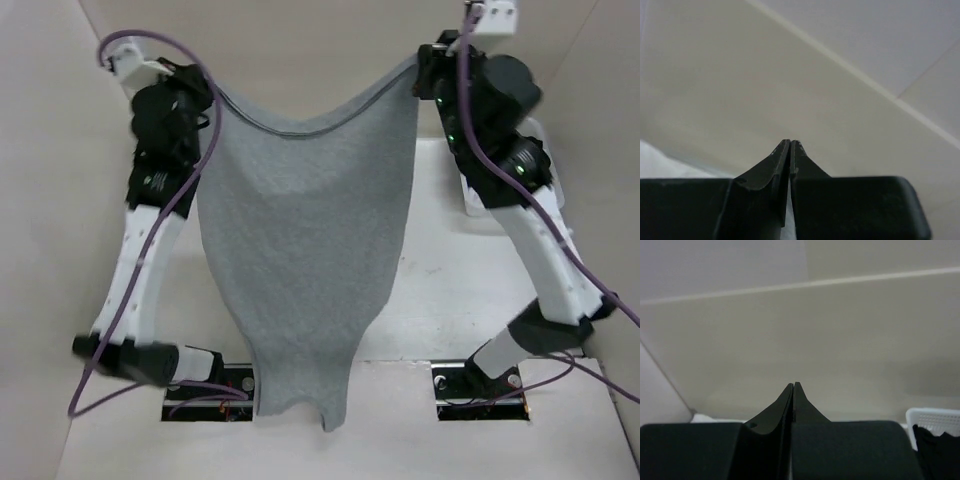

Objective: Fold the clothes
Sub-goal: Flatten the tank top out

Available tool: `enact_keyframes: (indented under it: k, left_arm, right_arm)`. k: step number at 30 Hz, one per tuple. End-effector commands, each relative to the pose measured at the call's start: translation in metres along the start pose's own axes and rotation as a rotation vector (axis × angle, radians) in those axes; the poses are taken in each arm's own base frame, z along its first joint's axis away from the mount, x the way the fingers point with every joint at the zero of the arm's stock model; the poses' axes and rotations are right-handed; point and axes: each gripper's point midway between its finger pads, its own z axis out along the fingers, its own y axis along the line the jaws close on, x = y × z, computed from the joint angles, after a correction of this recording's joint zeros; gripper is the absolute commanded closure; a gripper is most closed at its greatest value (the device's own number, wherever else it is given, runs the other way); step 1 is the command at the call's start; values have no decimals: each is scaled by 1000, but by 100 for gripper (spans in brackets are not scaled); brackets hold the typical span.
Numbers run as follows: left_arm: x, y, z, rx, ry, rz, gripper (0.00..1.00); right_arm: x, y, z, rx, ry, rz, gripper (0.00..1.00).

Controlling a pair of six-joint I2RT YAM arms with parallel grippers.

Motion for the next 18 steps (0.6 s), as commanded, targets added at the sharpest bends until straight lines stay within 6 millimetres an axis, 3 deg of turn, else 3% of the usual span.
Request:
enact_keyframes:
  k: [1, 4, 7, 9, 12, 14, 18]
  left_arm:
    - [57, 33, 46, -69, 86, 20, 99]
    - [82, 46, 86, -90, 122, 20, 99]
    - [89, 47, 113, -95, 142, 15, 99]
    - [80, 38, 123, -78, 134, 7, 99]
    - [48, 16, 123, -31, 76, -6, 99]
    - [22, 3, 114, -3, 29, -12, 99]
    - [-7, -6, 90, 25, -23, -25, 99]
  right_arm:
    - [35, 4, 37, -81, 76, 114, 100]
    - [67, -5, 84, -62, 124, 114, 100]
    - [75, -14, 111, -43, 121, 125, 100]
    - [64, -22, 117, -37, 81, 154, 100]
    - [31, -32, 111, -53, 7, 207, 100]
    - [4, -37, 101, -66, -47, 232, 100]
    - [-34, -35, 76, -111, -110, 240, 100]
